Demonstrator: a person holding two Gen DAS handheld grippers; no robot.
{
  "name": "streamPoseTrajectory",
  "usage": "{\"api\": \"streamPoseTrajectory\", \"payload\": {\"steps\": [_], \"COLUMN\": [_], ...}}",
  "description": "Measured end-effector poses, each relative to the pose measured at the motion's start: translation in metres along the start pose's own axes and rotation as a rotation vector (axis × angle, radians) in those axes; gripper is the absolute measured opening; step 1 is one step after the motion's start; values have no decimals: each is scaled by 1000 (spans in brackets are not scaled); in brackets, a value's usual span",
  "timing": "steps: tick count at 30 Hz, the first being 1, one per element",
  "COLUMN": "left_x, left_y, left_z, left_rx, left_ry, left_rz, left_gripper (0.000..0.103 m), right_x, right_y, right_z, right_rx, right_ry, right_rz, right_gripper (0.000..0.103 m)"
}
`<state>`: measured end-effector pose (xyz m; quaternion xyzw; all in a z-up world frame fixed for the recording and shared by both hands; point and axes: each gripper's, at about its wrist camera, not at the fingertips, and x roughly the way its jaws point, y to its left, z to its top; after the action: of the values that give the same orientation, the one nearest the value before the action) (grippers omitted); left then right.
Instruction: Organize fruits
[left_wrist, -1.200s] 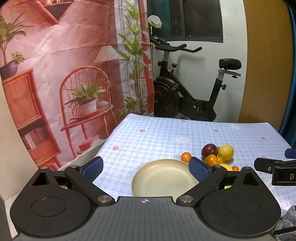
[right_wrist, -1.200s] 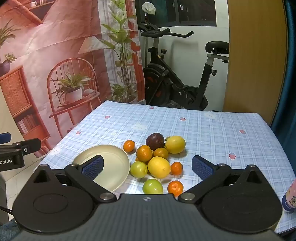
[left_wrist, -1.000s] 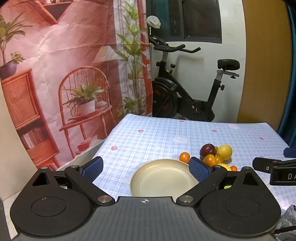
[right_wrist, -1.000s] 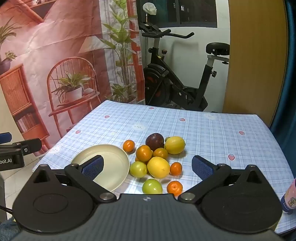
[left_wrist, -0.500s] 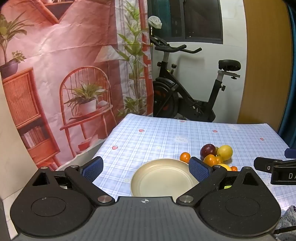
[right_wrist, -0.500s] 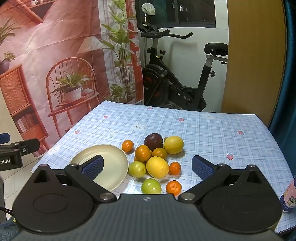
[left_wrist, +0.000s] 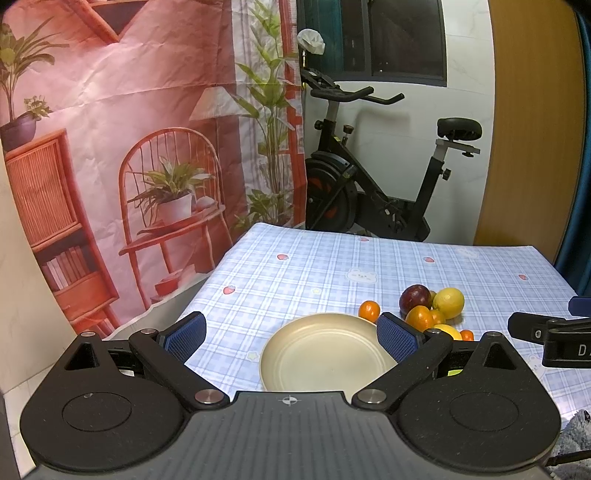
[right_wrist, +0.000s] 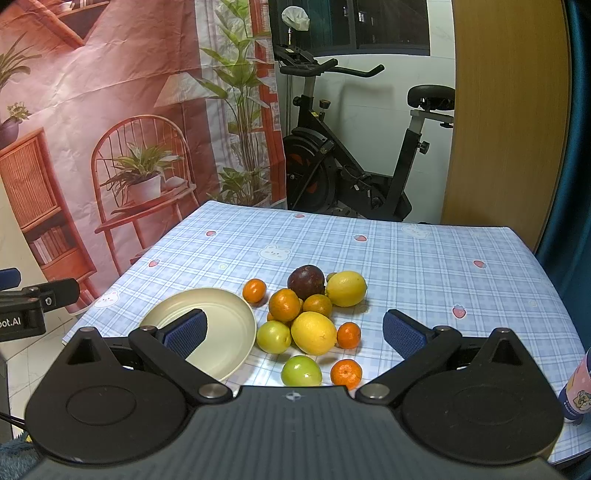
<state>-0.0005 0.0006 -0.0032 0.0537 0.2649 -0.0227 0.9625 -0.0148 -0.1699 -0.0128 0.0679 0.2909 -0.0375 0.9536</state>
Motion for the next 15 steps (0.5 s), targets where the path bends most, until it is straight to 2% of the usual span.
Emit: {"api": "streamPoseTrajectory", "payload": {"steps": [15], "left_x": [2], "left_y": [1], "left_z": [0], "left_rx": [-9], "left_ry": [6], "left_rz": [-1], "left_gripper": [100], "right_x": [0], "right_y": [0], "right_z": [0], "right_rx": [0], "right_ry": [0], "right_rz": [0], "right_gripper": [103]}}
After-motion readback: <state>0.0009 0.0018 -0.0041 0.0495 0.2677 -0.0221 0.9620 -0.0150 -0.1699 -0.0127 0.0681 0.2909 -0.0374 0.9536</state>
